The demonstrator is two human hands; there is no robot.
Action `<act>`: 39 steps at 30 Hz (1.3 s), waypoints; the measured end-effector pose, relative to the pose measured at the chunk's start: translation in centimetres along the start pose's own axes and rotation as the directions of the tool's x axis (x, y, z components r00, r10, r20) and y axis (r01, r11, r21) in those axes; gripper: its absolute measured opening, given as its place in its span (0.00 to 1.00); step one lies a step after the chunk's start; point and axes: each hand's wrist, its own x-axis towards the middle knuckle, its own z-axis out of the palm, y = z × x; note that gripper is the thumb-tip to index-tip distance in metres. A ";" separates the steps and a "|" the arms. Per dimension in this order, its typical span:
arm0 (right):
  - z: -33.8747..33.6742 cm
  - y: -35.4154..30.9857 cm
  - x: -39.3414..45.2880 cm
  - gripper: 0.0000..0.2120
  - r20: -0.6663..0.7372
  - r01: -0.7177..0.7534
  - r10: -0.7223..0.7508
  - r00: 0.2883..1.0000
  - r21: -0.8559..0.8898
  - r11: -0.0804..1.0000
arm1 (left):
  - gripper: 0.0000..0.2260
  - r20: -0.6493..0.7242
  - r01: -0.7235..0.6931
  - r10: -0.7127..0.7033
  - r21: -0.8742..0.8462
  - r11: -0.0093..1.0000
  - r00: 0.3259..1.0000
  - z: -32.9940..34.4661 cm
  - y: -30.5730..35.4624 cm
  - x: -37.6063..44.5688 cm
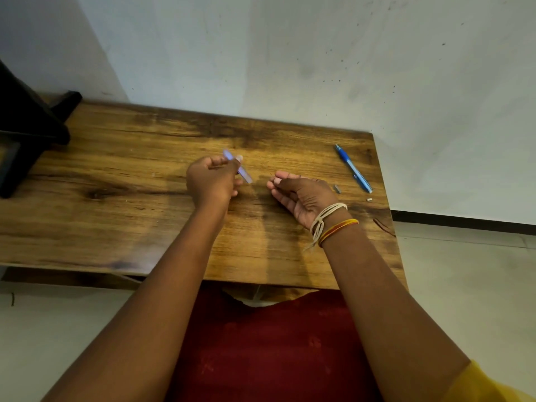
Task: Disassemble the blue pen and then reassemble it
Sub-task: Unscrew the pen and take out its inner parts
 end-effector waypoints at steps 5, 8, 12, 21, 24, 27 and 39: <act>-0.2 -0.4 -0.1 0.05 -0.027 0.023 -0.022 0.999 0.015 1.000 | 0.10 0.144 -0.046 -0.002 0.331 0.943 0.990 0.7 -0.8 -0.7; -0.5 -0.6 -0.4 0.05 -0.030 0.038 -0.038 0.999 0.005 0.999 | 0.12 0.149 -0.112 0.054 0.418 0.901 0.987 0.8 -1.1 -1.0; -1.3 -1.0 -0.7 0.05 -0.037 0.042 -0.042 0.998 -0.007 0.999 | 0.14 0.117 -0.098 0.049 0.460 0.883 0.992 1.0 -1.1 -1.0; -3.9 -3.1 -1.5 0.05 -0.111 0.136 -0.139 0.984 -0.035 0.990 | 0.13 0.089 -0.248 0.247 0.615 0.748 0.965 2.2 -1.0 -2.2; -5.6 -3.8 -1.6 0.09 -0.181 0.205 -0.216 0.959 -0.077 0.976 | 0.10 0.146 -0.417 0.417 0.589 0.692 0.897 3.6 -0.9 -4.0; -7.5 -4.5 -1.7 0.10 -0.260 0.245 -0.270 0.927 -0.124 0.962 | 0.09 0.221 -0.519 0.476 0.491 0.700 0.851 5.2 -1.2 -5.0; -13.4 -5.7 -0.6 0.05 -0.509 0.276 -0.505 0.697 -0.459 0.844 | 0.06 0.414 -0.422 0.300 0.242 0.874 0.860 10.9 -1.8 -8.2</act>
